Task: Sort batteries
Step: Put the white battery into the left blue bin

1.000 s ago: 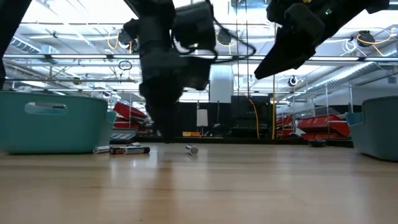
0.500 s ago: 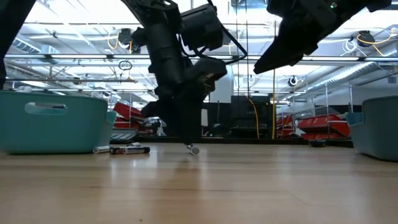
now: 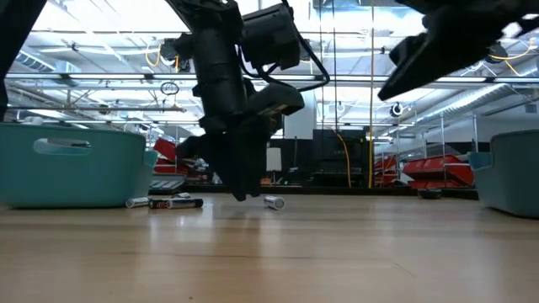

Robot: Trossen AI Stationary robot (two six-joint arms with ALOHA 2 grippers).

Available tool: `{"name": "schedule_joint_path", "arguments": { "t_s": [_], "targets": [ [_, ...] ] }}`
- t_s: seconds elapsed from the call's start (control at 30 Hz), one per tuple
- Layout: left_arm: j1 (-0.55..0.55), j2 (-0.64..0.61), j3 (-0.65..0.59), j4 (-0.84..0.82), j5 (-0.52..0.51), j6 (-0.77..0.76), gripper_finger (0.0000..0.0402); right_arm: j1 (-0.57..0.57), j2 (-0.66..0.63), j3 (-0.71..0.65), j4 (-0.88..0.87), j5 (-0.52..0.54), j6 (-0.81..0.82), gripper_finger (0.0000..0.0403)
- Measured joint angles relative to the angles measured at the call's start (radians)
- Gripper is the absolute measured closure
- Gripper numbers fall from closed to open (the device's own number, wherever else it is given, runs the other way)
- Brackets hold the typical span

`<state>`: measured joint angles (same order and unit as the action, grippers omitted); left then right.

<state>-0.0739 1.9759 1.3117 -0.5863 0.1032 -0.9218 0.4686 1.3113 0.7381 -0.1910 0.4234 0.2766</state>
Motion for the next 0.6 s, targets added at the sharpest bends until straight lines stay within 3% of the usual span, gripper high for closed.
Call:
{"name": "schedule_joint_path", "arguments": {
  "t_s": [0.23, 0.6],
  "targets": [
    [-0.046, 0.000, 0.000, -0.006, 0.001, 0.246, 0.0285, 0.011, 0.000, -0.040, 0.078, 0.004, -0.066, 0.0258],
    [-0.045, 0.032, 0.002, 0.003, -0.002, 0.015, 0.0283, 0.009, 0.000, -0.041, 0.117, -0.005, -0.225, 0.0258]
  ]
}}
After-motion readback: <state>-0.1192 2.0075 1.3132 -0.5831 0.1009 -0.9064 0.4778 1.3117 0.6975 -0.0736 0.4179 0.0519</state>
